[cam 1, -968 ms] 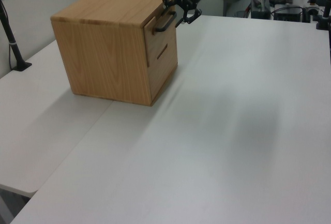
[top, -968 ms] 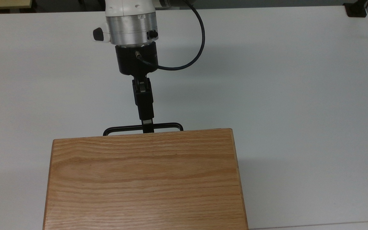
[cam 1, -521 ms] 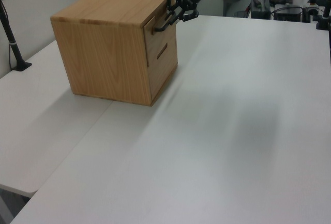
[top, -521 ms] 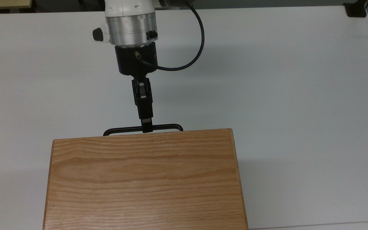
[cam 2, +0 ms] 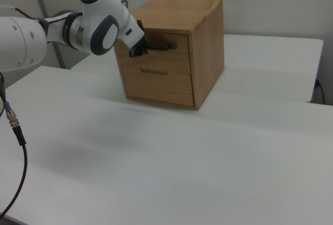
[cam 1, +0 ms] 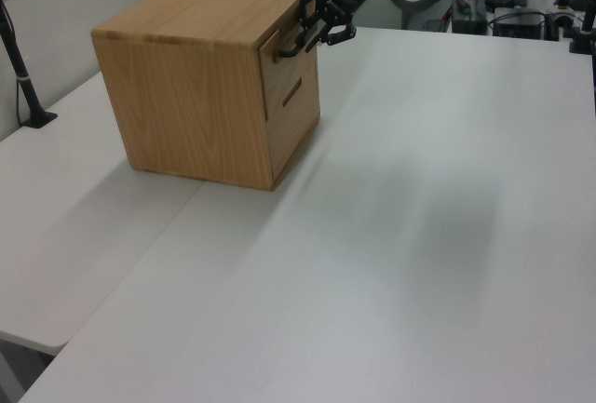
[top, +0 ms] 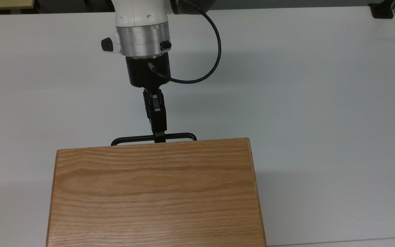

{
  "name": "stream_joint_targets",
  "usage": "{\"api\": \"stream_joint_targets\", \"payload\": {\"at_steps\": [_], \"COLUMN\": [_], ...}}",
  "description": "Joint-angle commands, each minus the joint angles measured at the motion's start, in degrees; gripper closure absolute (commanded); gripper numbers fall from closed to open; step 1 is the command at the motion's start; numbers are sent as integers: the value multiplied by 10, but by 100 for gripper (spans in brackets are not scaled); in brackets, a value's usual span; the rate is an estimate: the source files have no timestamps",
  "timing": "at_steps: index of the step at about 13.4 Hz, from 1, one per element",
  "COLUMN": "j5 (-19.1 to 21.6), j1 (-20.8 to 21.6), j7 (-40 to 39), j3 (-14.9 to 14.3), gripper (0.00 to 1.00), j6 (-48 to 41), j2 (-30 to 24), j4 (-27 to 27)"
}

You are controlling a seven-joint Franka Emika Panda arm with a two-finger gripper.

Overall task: Open the drawer by sliding it
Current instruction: 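Close the gripper on the black bar handle of the top drawer, then pull the handle away from the cabinet, sliding the drawer out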

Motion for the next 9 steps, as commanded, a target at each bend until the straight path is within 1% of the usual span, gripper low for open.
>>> {"api": "stream_joint_targets", "payload": {"at_steps": [1,3,4,6,7,8,9], "j5": [-2,-1,0,3,7,11,31], "j1": [4,5,5,5,5,4,2], "j7": [-22,-39,-40,-57,-76,-85,-111], "j3": [-2,-1,-1,0,0,0,0], "gripper": [85,99,100,100,100,100,100], "j6": [3,2,0,-1,-1,-4,-18], "j2": [0,-14,-26,-67,-99,-117,-134], "j4": [-13,-36,-51,-102,-138,-157,-168]}}
